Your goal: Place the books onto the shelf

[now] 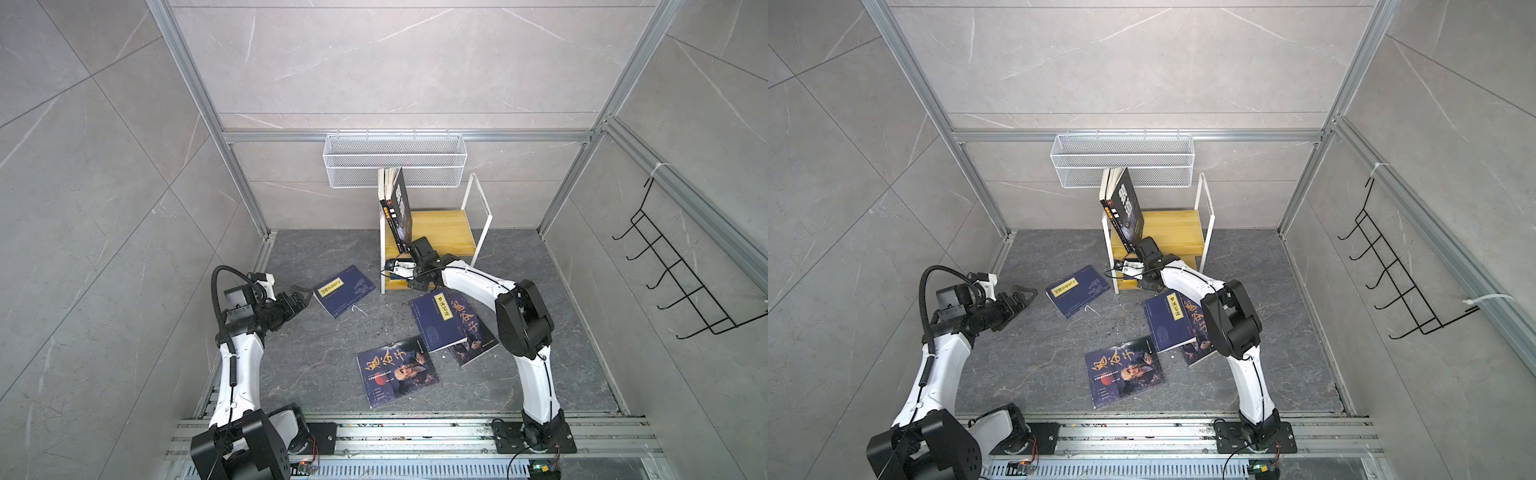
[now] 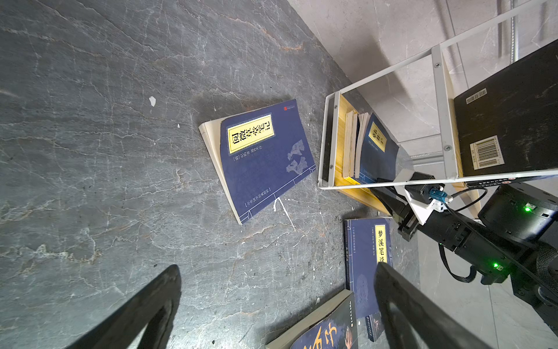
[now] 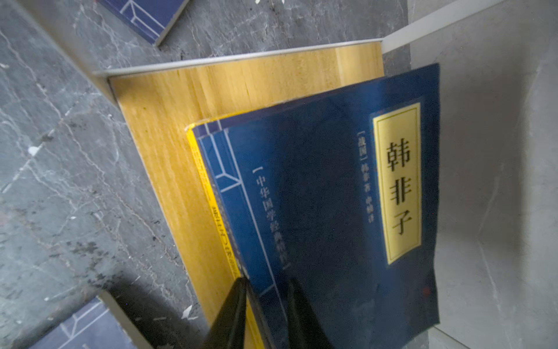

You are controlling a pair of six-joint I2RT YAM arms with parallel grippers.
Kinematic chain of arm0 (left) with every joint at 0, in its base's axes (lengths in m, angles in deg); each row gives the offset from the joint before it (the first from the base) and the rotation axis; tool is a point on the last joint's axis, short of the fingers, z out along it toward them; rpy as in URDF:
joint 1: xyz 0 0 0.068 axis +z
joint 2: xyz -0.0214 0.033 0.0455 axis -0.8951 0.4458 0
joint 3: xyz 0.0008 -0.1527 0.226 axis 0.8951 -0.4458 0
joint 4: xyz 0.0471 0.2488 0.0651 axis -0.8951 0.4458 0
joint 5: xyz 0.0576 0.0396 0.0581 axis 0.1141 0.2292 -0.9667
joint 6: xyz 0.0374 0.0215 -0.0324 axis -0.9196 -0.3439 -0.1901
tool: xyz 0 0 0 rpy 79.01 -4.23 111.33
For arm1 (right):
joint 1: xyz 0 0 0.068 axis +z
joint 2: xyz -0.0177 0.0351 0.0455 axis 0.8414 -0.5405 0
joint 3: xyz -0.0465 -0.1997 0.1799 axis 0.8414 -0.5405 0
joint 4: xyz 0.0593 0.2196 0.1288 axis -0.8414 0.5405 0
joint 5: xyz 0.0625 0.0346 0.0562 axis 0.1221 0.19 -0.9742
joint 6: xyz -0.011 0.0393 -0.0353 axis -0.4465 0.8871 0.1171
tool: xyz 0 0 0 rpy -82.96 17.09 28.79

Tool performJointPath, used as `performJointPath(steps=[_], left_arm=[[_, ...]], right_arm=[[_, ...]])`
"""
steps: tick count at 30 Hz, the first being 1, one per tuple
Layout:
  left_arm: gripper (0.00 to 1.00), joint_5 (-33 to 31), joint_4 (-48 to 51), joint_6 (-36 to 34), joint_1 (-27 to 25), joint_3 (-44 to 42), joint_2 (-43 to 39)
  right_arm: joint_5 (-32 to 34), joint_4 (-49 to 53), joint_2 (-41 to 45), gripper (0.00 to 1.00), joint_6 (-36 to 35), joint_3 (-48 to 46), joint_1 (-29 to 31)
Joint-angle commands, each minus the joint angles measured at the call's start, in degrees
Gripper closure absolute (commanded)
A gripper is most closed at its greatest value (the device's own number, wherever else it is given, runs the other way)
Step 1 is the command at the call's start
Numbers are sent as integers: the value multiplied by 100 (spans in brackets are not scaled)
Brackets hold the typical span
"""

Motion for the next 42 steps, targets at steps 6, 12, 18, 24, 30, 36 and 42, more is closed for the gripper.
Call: performJointPath(steps=[6,12,18,24,30,36,42], left_arm=[[0,192,-163,69,36,-25,-97],[0,191,-117,75,36,-2,-105],[0,201,-141,101,45,-3,-61],[0,193,-187,123,54,-19,-35],[0,212,-223,143,54,-27,-12],[0,236,-261,156,45,-53,-3],[0,223,-243,150,54,-47,3]], right_arm=[[-330,-685,412,71,518,-422,209],[-106,-1902,1413,49,1299,-1636,208],[277,-2800,2527,34,2594,-3037,177],[387,-3055,3077,26,4256,-3835,-36],[124,-2946,2954,24,5642,-3813,-422],[171,-2475,2569,24,6334,-3384,-748],[-5,-2453,2203,26,6582,-3084,-841]])
